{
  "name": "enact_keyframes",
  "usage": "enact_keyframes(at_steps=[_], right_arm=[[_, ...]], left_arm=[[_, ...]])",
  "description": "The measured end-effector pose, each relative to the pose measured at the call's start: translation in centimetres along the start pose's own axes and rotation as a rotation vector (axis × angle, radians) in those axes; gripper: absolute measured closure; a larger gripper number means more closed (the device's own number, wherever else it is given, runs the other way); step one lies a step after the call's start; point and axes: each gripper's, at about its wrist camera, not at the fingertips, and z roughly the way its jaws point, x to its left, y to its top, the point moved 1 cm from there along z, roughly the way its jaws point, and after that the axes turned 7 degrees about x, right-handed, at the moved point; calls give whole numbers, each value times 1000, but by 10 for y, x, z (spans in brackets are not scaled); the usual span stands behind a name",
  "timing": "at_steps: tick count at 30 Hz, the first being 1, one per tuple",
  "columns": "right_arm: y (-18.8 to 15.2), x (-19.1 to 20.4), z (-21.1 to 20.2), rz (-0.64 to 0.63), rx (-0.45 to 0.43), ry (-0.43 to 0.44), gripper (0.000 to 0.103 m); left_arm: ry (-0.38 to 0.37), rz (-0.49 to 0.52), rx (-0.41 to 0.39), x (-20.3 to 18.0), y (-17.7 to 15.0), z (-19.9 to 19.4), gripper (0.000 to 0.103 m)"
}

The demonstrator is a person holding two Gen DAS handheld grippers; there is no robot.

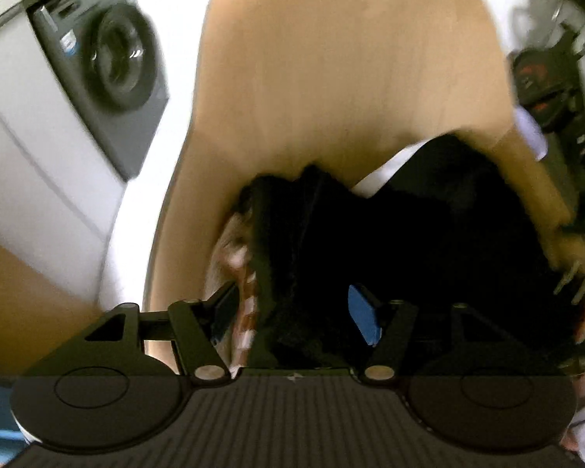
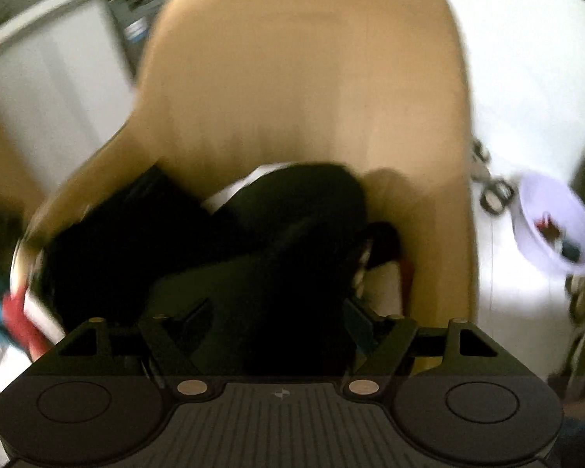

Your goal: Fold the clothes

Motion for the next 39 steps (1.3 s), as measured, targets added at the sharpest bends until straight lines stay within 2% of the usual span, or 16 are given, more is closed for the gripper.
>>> enact_keyframes(at_steps=[2, 8, 14, 15, 18, 20, 21, 23, 24, 29, 31, 33, 36, 39], right_arm=[[-17, 9, 9, -23, 34, -18, 31], [-42, 5, 44, 75, 126, -119, 33], [-39, 0, 68, 66, 152, -131, 32], [-38, 1, 71, 62, 153, -133, 31], [-36, 2, 79, 49, 156, -141, 28], [-33, 5, 76, 56, 168, -134, 25], [-31, 7, 68, 58, 164, -116, 23], [-29, 11, 48, 59, 125, -97, 3], [-28, 14, 37, 63, 102, -95, 1], [-27, 25, -7, 183, 56, -133, 1], [-34, 35, -27, 247, 42, -139, 1], [-50, 42, -54, 300, 8, -149, 1], [-79, 68, -109, 358, -63, -163, 1], [-109, 101, -157, 384, -138, -201, 1]], left_arm=[[-95, 22, 7, -9, 1, 4, 39], [-96, 63, 104, -16, -4, 50, 40], [-94, 104, 202, -24, -9, 97, 41], [-94, 111, 218, -25, -9, 105, 38], [-82, 154, 246, -36, -12, 114, 18], [-53, 170, 241, -44, -13, 108, 17], [-56, 156, 229, -45, -13, 102, 17], [-108, 91, 215, -40, -15, 84, 17], [-127, 56, 214, -36, -17, 75, 17], [-106, -68, 153, -15, -36, 20, 13], [-76, -87, 102, -9, -46, -9, 12], [-52, -102, 46, -3, -57, -37, 7], [-86, -115, 4, 3, -84, -78, 6], [-104, -114, -3, 6, -114, -113, 5]])
